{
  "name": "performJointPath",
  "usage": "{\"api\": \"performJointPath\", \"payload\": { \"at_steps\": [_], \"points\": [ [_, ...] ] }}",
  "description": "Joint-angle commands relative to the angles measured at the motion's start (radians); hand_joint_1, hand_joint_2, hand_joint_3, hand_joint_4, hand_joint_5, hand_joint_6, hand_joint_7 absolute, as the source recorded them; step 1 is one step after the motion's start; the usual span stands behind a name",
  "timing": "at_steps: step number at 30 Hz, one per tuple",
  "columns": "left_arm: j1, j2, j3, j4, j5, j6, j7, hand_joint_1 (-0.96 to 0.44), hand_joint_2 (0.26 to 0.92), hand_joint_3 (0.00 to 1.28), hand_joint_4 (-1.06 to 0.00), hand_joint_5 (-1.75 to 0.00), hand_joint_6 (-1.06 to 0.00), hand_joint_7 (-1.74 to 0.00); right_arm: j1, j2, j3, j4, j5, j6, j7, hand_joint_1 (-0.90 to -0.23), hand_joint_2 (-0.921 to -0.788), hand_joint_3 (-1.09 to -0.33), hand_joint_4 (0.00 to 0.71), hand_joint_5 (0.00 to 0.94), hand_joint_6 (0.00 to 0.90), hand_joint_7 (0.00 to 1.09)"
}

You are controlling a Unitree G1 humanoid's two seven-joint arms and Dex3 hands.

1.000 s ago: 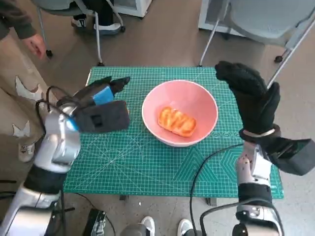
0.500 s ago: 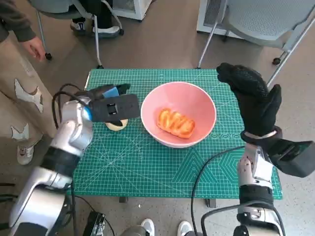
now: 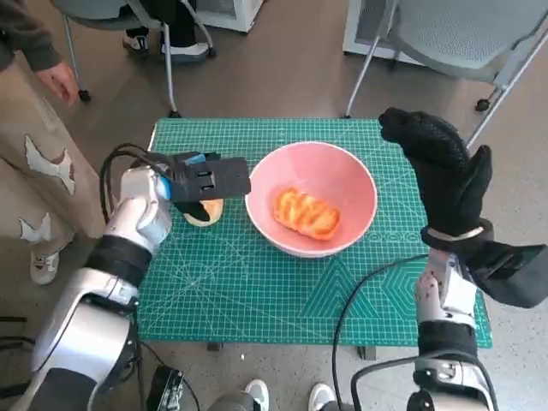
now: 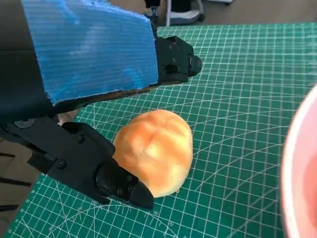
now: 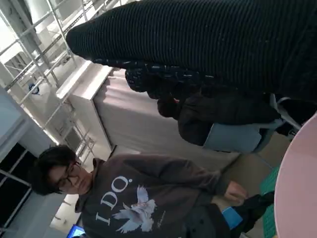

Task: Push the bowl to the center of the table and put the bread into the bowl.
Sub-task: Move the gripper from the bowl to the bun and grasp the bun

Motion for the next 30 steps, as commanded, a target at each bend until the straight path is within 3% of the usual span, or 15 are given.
{"api": "performJointPath", "payload": {
  "at_steps": [1,30],
  "points": [
    [-0.042,-0.018,-0.018,0.065,0.009,-0.017,0.019,-0.35,0.681,0.00,0.00,0.00,-0.11,0.00,0.027,0.003,0.004,0.004,-0.016,0.000,-0.011,-0.640,-0.921,-0.695,0.273,0.011,0.078,0.53],
    [-0.069,-0.073,-0.068,0.257,0.013,-0.055,0.056,-0.30,0.695,0.01,0.00,0.00,-0.13,-0.01,0.047,0.013,0.005,-0.022,-0.020,0.012,-0.025,-0.657,-0.921,-0.684,0.275,0.007,0.085,0.52]
  ]
}}
